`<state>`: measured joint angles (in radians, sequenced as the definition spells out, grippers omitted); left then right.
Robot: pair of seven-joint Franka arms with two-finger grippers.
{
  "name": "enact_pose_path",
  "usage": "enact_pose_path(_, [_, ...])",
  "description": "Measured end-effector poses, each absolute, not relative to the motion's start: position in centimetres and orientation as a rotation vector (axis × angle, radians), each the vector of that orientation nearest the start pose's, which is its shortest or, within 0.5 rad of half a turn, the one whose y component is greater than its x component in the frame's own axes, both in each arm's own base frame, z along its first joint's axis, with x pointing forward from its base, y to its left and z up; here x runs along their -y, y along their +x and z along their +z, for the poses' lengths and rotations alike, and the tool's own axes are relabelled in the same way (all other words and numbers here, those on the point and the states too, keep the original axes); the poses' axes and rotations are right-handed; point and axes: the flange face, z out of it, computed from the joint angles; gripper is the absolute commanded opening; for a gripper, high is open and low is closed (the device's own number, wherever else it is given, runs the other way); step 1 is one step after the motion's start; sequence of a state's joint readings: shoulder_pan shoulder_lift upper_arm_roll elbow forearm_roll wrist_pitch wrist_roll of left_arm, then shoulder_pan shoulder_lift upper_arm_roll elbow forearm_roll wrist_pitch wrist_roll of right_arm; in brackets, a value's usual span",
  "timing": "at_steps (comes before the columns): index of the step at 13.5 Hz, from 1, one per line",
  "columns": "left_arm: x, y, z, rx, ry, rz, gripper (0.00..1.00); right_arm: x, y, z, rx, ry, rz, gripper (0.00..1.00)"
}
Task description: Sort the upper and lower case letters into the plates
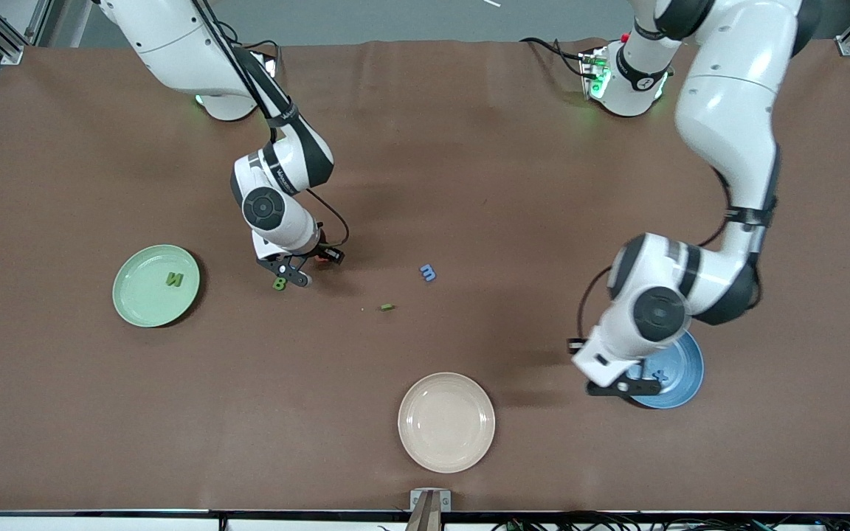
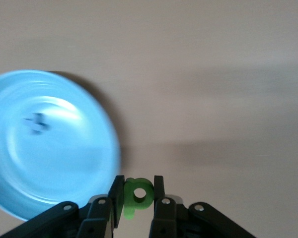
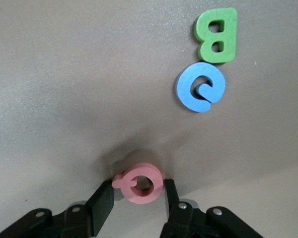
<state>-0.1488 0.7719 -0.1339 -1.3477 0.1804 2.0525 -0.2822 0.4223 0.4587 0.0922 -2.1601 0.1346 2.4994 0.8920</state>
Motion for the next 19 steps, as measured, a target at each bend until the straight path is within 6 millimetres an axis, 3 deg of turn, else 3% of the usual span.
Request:
enact_pose_path(3, [9.8,71.4,23.9,-0.221,-3.064,0.109,0.06,-27.2,48.0,17.5,-0.767,-3.024,0.257,0.23])
enact_pose_path(4, [8.1,71.5,23.3,-0.254,-3.068,0.099,0.30,-27.3,48.0,17.5,-0.766,-3.023,0.255,0.23])
enact_pose_path(5, [7.1,71.5,22.8,-0.277,-3.072,0.086,0.81,-27.3,48.0,17.5,-0.766,-3.023,0.255,0.23])
enact_pose_path(6, [6.7,71.4,22.4,-0.285,-3.074,0.077,1.00,-27.3,48.1,17.6,-0.765,-3.022,0.253,0.23])
enact_pose_path(9, [8.2,71.1,21.9,-0.325,-3.082,0.080,1.00,-27.3,48.1,17.6,-0.765,-3.022,0.253,0.24])
enact_pose_path(11, [11.9,70.6,22.9,-0.329,-3.119,0.061,1.00,-27.3,48.1,17.6,-0.765,-3.022,0.253,0.31])
enact_pose_path(14, [20.7,68.1,25.1,-0.216,-3.207,0.062,1.00,-27.2,48.1,17.5,-0.769,-3.024,0.258,0.41])
enact_pose_path(17, [30.1,63.8,25.6,-0.019,-3.261,0.137,1.00,-26.8,48.2,17.4,-0.777,-3.026,0.259,0.44])
enact_pose_path(19, [37.0,59.9,25.4,0.129,-3.245,0.172,1.00,-26.2,48.7,17.5,-0.792,-3.020,0.248,0.44])
